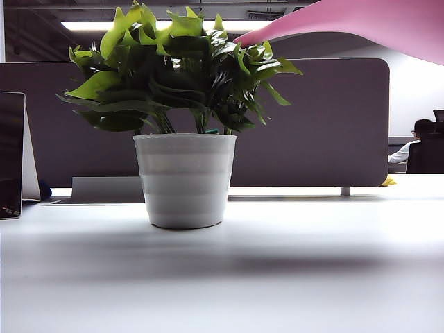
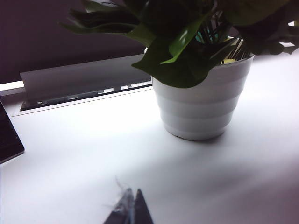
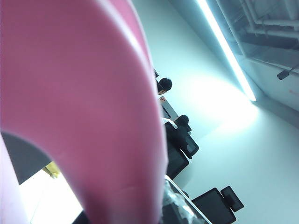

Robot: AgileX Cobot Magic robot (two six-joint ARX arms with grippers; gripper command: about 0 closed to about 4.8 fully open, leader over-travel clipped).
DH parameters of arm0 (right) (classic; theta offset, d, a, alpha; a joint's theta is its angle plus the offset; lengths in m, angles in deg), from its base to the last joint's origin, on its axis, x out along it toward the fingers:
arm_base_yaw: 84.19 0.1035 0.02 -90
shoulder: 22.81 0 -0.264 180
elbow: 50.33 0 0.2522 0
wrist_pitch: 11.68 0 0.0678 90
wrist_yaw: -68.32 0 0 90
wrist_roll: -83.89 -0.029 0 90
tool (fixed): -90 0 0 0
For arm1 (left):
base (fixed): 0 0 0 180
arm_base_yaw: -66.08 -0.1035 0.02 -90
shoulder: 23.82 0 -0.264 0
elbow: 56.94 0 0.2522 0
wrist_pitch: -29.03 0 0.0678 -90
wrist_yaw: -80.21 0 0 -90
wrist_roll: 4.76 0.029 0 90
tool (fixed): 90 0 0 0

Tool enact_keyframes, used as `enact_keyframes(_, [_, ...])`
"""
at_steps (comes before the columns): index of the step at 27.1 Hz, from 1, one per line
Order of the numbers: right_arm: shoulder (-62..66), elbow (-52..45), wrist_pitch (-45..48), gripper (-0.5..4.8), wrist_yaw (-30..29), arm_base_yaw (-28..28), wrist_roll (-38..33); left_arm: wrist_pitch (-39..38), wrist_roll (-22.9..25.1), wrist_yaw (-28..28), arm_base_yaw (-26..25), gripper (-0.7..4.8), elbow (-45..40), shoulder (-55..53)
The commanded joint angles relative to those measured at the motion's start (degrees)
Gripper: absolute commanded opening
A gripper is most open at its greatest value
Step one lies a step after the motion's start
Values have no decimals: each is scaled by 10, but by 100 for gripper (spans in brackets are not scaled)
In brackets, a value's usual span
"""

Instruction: Pick up the watering can from the table, water the potted plant, and put the can back.

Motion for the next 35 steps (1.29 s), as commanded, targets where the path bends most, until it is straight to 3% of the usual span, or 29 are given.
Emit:
enact_keyframes(1, [-5, 9, 49, -6, 3, 0, -6, 5, 0, -1, -1, -5, 0, -1])
enact_keyframes(18, [-5, 9, 52, -6, 5, 0, -7, 5, 0, -1, -1, -5, 0, -1])
enact_keyframes(35, [-23, 8, -26, -6, 61, -5, -102, 5, 0, -1, 0, -5, 0, -1])
